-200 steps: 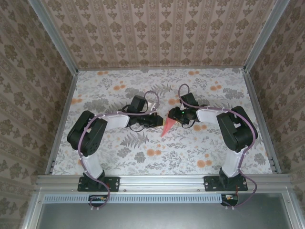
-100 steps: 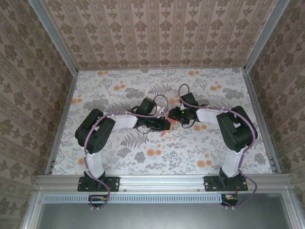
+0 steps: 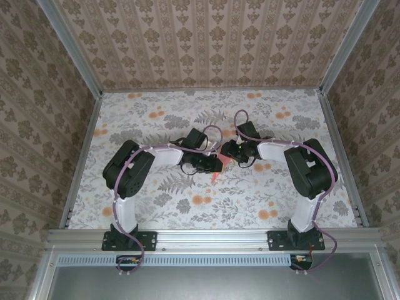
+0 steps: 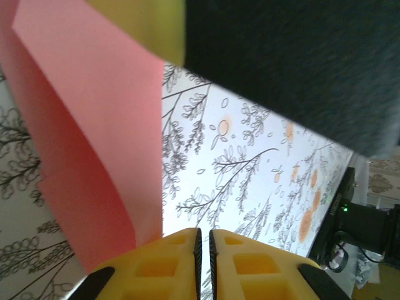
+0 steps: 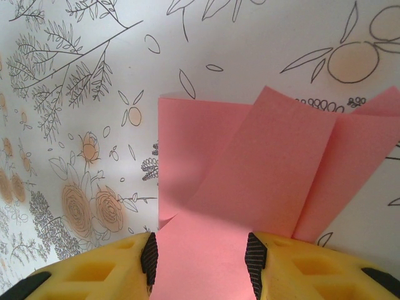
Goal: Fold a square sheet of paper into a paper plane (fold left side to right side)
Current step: Fold the wing for the fifth time at the center of the table.
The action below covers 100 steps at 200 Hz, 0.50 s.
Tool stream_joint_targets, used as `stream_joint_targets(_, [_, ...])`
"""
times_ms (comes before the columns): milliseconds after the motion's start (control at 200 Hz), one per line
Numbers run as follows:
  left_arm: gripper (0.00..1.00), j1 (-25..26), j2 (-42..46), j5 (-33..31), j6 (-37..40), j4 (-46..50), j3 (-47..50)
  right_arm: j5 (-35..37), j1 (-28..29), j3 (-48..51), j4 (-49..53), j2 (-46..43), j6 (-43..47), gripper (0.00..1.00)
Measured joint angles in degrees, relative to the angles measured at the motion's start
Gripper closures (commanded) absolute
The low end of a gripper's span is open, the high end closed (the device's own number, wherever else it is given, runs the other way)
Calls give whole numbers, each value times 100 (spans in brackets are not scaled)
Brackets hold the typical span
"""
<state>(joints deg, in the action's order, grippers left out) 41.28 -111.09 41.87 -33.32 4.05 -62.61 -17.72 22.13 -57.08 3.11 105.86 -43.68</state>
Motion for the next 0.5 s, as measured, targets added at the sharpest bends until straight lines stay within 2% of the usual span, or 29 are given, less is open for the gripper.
stream_joint_targets(500, [84,0,-72,-238,164,177,-50,17,0,-11,24,0,2,54])
